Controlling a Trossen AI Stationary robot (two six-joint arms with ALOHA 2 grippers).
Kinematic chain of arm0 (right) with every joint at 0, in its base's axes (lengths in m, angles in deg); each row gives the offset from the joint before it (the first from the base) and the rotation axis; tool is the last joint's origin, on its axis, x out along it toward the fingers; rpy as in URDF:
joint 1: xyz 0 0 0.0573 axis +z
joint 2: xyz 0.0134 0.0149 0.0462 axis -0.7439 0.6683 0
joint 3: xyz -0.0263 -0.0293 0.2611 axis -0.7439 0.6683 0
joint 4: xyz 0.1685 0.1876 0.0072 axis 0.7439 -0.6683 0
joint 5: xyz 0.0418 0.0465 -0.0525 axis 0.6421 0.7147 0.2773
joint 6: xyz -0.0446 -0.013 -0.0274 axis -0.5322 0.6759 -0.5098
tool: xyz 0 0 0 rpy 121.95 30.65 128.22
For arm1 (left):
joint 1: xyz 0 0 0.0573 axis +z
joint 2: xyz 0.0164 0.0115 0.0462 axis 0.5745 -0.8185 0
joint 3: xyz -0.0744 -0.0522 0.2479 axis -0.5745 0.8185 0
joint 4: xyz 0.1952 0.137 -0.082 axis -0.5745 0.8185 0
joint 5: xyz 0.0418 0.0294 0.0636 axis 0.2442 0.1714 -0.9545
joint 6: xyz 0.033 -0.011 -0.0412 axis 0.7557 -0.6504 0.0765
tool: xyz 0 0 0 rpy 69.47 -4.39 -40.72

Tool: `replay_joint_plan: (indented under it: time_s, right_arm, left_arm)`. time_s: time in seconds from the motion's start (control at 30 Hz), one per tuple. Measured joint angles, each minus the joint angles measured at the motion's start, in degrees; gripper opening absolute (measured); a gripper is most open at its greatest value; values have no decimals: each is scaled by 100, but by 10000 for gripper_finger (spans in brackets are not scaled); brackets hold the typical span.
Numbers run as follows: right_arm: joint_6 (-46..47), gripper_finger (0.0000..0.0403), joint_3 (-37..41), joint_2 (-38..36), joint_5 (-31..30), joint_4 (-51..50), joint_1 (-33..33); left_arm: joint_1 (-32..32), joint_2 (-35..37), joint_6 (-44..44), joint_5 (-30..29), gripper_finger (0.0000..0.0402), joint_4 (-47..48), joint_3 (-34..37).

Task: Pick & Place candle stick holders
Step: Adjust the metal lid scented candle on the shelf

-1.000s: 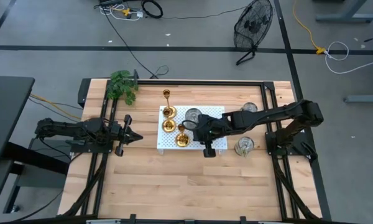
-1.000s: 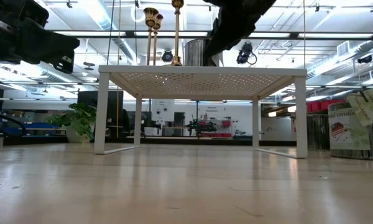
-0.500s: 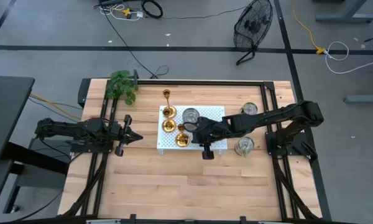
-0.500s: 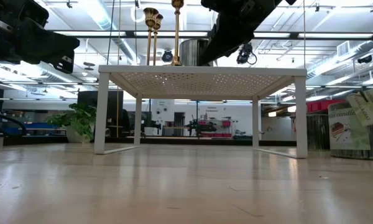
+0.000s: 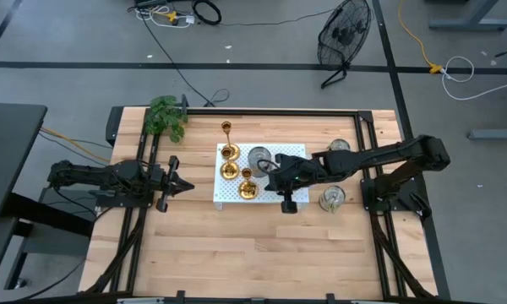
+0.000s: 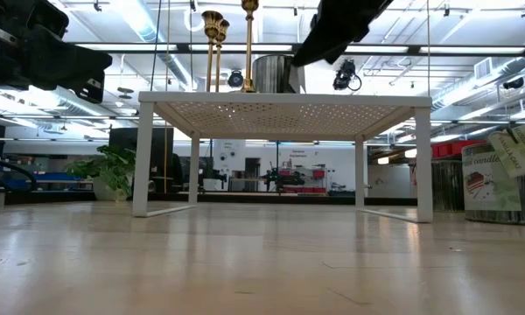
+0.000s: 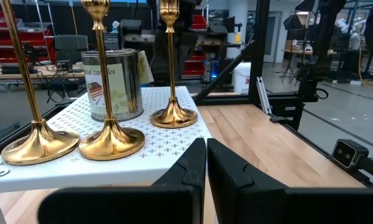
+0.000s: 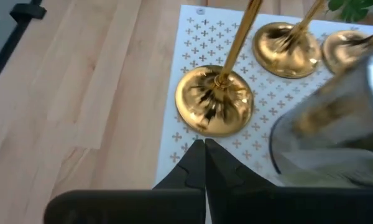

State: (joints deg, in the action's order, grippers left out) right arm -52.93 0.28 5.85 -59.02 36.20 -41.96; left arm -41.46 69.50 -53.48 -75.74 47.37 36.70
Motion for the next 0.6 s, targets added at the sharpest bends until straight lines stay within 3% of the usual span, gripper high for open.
replay_joint_plan:
  time_s: [0.3,0.6]
  right_arm:
    - [-66,0,-96,-640,1,-184,-86]
    - [-13,0,-1004,-583,-178,-771,-771]
  left_arm:
    - [0,0,0,-2,19,0,1]
    - [0,0,0,-2,19,0,0]
